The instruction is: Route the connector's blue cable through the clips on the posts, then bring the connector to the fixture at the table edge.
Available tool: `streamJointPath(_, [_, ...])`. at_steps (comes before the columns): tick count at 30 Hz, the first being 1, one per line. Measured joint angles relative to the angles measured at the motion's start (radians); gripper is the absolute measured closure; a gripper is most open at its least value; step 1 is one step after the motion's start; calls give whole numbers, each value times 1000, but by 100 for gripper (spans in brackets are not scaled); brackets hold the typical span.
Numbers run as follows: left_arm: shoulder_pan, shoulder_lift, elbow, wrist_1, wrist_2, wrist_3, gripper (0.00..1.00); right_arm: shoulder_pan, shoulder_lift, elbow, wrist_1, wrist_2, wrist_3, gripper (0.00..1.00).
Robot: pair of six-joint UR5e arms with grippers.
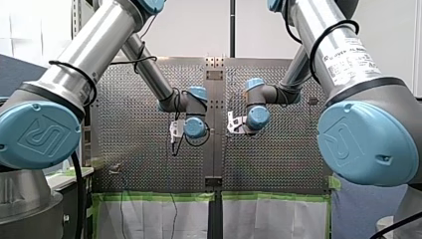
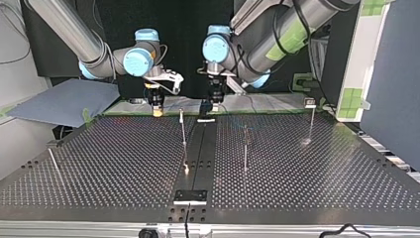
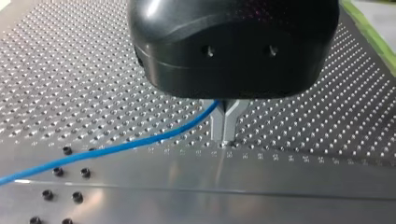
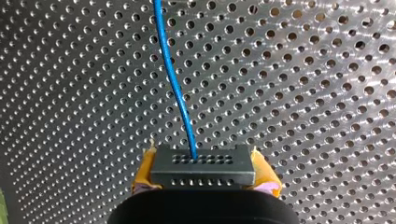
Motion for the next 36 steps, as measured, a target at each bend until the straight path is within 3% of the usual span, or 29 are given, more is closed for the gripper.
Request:
streamJointPath(11, [-14,-18,-8,7,1,-10,100,-16,1,17,-15,-20,-22,88])
streamJointPath(29, [-19,-19,-8,26,29,-45,100,-66,2,50,-76,-115,-36,83])
streamJointPath(36, [-15,-53,6,38,33,-68,100,-94,2,61,-92,-149,-37,83])
